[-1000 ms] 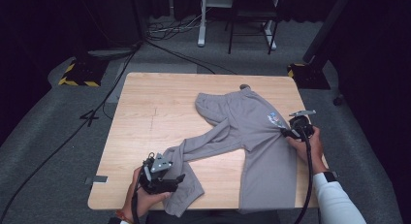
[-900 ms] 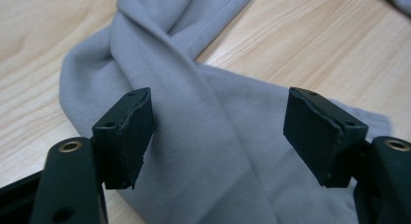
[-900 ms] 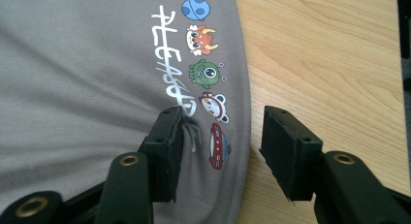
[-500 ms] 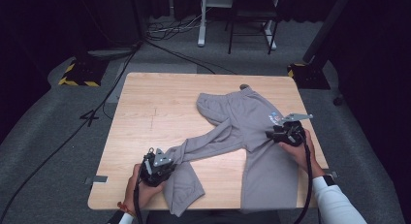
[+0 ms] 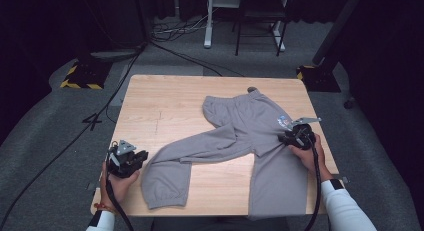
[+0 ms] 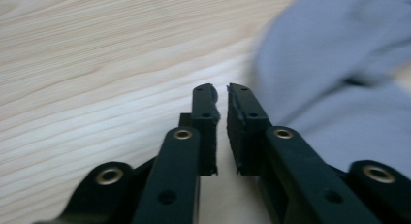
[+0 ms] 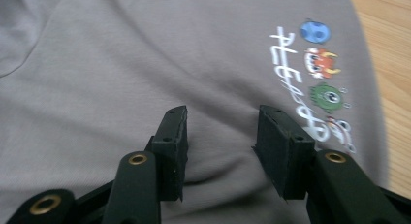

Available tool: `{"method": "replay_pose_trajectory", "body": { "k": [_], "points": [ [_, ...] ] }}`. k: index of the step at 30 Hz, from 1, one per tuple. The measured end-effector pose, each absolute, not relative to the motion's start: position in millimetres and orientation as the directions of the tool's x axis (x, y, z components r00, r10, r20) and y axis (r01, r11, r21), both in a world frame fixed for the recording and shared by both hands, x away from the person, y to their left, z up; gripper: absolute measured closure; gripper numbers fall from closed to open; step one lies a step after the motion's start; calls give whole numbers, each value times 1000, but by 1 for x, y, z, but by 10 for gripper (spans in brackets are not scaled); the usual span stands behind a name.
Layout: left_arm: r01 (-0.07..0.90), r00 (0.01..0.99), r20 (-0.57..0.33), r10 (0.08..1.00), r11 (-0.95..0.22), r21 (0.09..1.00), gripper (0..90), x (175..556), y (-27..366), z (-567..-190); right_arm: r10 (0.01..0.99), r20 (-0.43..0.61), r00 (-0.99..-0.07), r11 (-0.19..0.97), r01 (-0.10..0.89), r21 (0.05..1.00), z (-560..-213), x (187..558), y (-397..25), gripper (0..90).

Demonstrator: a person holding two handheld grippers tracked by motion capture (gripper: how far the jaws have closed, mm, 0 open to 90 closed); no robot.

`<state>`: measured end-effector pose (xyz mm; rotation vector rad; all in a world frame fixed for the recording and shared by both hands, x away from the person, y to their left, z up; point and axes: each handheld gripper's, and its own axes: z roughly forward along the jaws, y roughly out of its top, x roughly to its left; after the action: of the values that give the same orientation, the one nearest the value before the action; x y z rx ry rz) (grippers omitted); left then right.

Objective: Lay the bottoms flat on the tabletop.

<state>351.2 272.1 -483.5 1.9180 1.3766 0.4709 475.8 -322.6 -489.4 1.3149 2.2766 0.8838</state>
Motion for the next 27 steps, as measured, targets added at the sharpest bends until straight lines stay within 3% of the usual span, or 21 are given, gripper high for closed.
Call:
{"method": "replay_pose_trajectory", "body": {
  "k": [2, 5, 10, 15, 20, 24, 27],
  "points": [
    [676, 337, -114, 935, -156, 721, 716, 356, 276, -486, 875, -3, -484, 357, 643, 678, -490, 477, -326, 546],
    [635, 411, -100, 906, -205, 744, 632, 347, 265, -478, 878, -1, -479, 353, 644, 679, -490, 477, -327, 545],
    [547, 576, -96, 812, -295, 784, 577, 328, 223, -463, 878, -7, -478, 358, 648, 672, -489, 477, -327, 538],
    [506, 693, -69, 718, -417, 755, 499, 318, 179, -466, 880, -16, -474, 362, 650, 668, -488, 477, -328, 526],
    [515, 734, -63, 676, -493, 702, 421, 317, 150, -479, 880, -23, -475, 369, 651, 663, -488, 477, -329, 522],
    [554, 720, -74, 690, -507, 661, 429, 321, 145, -490, 882, -13, -472, 359, 653, 667, -488, 477, -332, 519],
    [551, 732, -91, 675, -509, 661, 543, 321, 145, -492, 880, -13, -475, 362, 653, 665, -488, 477, -331, 516]
  ]
}}
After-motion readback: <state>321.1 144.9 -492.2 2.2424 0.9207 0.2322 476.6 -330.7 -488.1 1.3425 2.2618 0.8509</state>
